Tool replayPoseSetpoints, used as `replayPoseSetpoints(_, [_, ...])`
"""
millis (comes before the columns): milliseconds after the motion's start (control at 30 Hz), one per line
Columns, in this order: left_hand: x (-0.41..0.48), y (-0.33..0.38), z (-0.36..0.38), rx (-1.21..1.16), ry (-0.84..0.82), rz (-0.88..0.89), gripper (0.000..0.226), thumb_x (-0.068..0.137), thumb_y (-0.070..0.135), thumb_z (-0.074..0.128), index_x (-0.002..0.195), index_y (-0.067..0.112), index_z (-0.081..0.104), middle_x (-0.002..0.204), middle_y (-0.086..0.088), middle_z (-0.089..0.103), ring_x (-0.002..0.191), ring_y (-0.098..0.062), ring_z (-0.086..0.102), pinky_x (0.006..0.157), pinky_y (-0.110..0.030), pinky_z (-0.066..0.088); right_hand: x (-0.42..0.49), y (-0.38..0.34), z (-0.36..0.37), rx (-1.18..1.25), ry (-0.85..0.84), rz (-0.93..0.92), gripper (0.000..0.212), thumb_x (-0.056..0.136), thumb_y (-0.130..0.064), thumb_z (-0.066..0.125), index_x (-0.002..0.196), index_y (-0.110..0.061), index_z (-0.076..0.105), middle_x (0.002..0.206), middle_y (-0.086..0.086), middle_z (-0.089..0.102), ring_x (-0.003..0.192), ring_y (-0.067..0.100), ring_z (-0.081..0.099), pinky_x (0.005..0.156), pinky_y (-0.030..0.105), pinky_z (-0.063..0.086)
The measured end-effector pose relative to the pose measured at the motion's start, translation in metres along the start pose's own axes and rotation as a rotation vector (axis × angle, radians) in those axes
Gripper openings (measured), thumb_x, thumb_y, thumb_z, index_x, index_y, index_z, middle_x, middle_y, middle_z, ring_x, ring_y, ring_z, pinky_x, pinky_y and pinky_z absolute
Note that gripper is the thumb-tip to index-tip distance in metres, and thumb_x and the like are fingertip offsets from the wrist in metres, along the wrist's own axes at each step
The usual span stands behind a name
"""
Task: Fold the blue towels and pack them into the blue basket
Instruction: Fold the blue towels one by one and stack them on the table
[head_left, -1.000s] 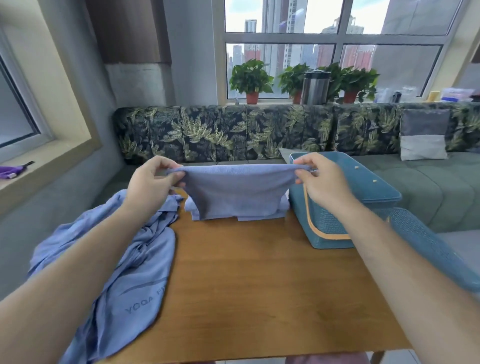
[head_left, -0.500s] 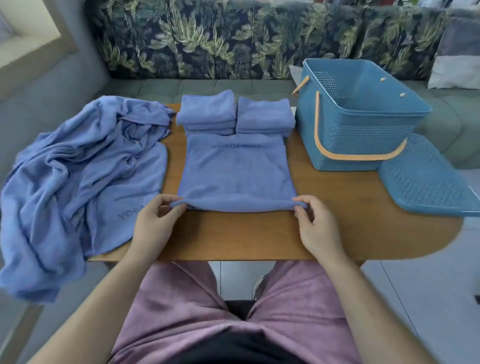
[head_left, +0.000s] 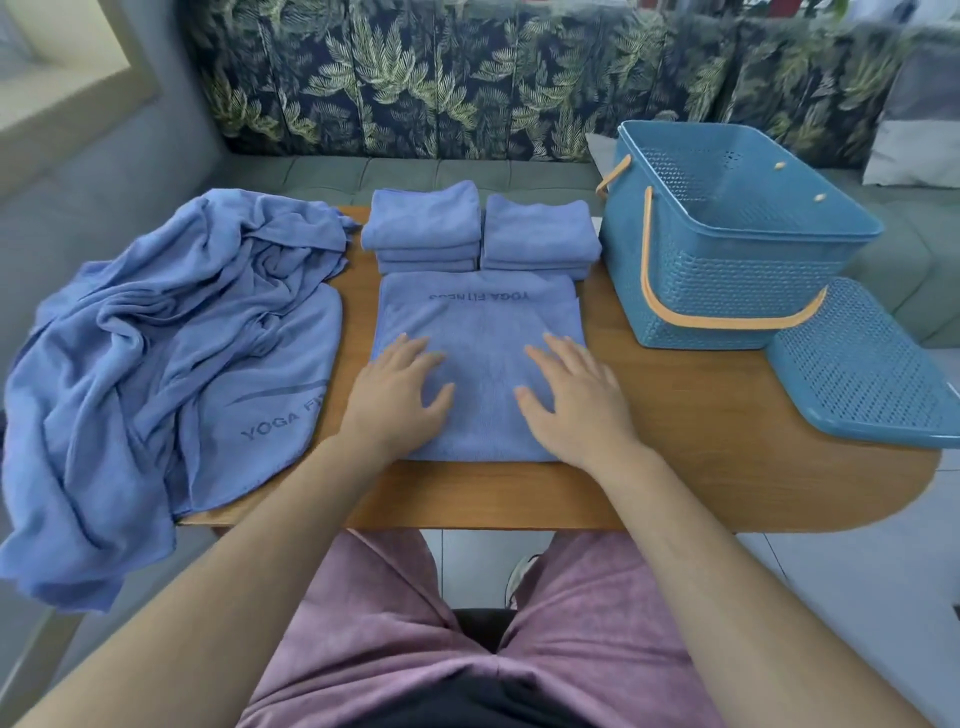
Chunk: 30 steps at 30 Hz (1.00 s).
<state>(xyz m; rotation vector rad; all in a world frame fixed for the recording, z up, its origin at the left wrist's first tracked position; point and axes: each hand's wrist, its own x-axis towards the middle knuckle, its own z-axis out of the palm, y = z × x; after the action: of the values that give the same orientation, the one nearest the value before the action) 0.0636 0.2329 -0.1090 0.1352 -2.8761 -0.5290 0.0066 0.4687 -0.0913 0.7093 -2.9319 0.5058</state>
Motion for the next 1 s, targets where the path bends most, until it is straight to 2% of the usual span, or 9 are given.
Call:
replayPoseSetpoints(67, [0.010, 0.003, 0.012, 0.060, -0.145, -0.031, 0.064, 0.097, 0.062, 0.035, 0.154, 0.032, 0.034, 0.165, 0.003, 0.021, 0.153, -0.022, 0.011, 0.124, -0.043, 0.012, 0.014, -0.004, 0.010, -0.069, -0.211, 0.030, 0.068, 0.100, -0.062, 0.030, 0.160, -0.034, 0.015, 0.169, -0.004, 0.000, 0.155, 0.016, -0.005, 0.126, 0.038, 0.001])
replayPoseSetpoints(167, [-0.006, 0.002, 0.017, 0.117, -0.144, -0.051, 0.077, 0.088, 0.073, 0.011, 0.157, 0.040, 0.021, 0.166, 0.009, 0.011, 0.154, -0.019, 0.002, 0.124, -0.040, 0.000, 0.000, -0.002, 0.019, -0.111, -0.300, 0.071, 0.073, 0.098, -0.070, 0.017, 0.160, -0.035, 0.000, 0.168, -0.004, -0.015, 0.153, 0.017, -0.020, 0.124, 0.040, -0.011])
replayPoseSetpoints(367, [-0.062, 0.018, 0.002, 0.105, -0.158, -0.049, 0.079, 0.086, 0.074, 0.017, 0.155, 0.038, 0.027, 0.166, 0.010, 0.011, 0.154, -0.017, 0.001, 0.124, -0.038, 0.001, -0.055, -0.019, 0.008, -0.135, -0.284, 0.081, 0.075, 0.097, -0.071, 0.020, 0.161, -0.034, 0.003, 0.168, -0.005, -0.014, 0.154, 0.018, -0.016, 0.124, 0.039, -0.006])
replayPoseSetpoints(467, [-0.030, 0.016, -0.005, 0.076, -0.100, 0.008, 0.073, 0.091, 0.068, 0.027, 0.153, 0.031, 0.035, 0.165, 0.006, 0.020, 0.154, -0.018, 0.008, 0.124, -0.040, 0.011, -0.024, -0.021, 0.006, -0.076, -0.217, 0.060, 0.069, 0.101, -0.062, 0.026, 0.161, -0.031, 0.012, 0.169, -0.005, -0.005, 0.155, 0.017, -0.011, 0.125, 0.039, -0.002])
replayPoseSetpoints(533, [0.000, 0.008, -0.003, 0.084, -0.153, -0.003, 0.065, 0.098, 0.062, 0.031, 0.156, 0.033, 0.028, 0.166, 0.008, 0.011, 0.154, -0.018, 0.002, 0.125, -0.038, 0.004, -0.001, -0.019, 0.011, -0.071, -0.211, 0.036, 0.066, 0.103, -0.058, 0.027, 0.161, -0.030, 0.013, 0.169, -0.004, -0.004, 0.155, 0.017, -0.011, 0.125, 0.039, -0.004])
replayPoseSetpoints(700, [0.002, -0.013, 0.009, 0.116, -0.188, -0.040, 0.077, 0.087, 0.075, 0.008, 0.156, 0.042, 0.018, 0.166, 0.017, 0.001, 0.154, -0.016, -0.004, 0.123, -0.034, -0.005, -0.003, -0.008, 0.024, -0.082, -0.270, 0.031, 0.066, 0.102, -0.062, 0.018, 0.161, -0.034, 0.005, 0.167, -0.009, -0.013, 0.154, 0.015, -0.017, 0.125, 0.038, -0.008])
replayPoseSetpoints(767, [-0.003, -0.014, 0.009, 0.109, -0.167, -0.034, 0.072, 0.090, 0.072, 0.013, 0.154, 0.043, 0.024, 0.165, 0.019, 0.007, 0.154, -0.014, 0.003, 0.123, -0.035, 0.003, -0.004, -0.003, 0.024, -0.085, -0.208, -0.002, 0.062, 0.103, -0.058, 0.022, 0.160, -0.035, 0.017, 0.168, -0.009, 0.000, 0.155, 0.017, -0.004, 0.125, 0.038, 0.003])
replayPoseSetpoints(867, [0.014, -0.021, 0.003, 0.073, -0.039, -0.034, 0.054, 0.095, 0.057, 0.029, 0.142, 0.038, 0.047, 0.155, 0.015, 0.037, 0.144, -0.015, 0.030, 0.113, -0.039, 0.026, 0.023, 0.011, 0.022, -0.041, 0.074, -0.065, 0.045, 0.101, -0.037, 0.038, 0.141, -0.026, 0.055, 0.151, -0.003, 0.048, 0.140, 0.022, 0.039, 0.110, 0.042, 0.035])
replayPoseSetpoints(1000, [0.052, -0.052, -0.006, 0.027, 0.025, -0.017, 0.043, 0.092, 0.047, 0.039, 0.116, 0.021, 0.064, 0.114, 0.005, 0.059, 0.108, -0.025, 0.055, 0.089, -0.042, 0.046, 0.069, 0.042, 0.016, -0.048, 0.092, -0.064, 0.037, 0.091, -0.028, 0.051, 0.126, -0.024, 0.063, 0.122, -0.006, 0.061, 0.113, 0.023, 0.055, 0.095, 0.039, 0.035])
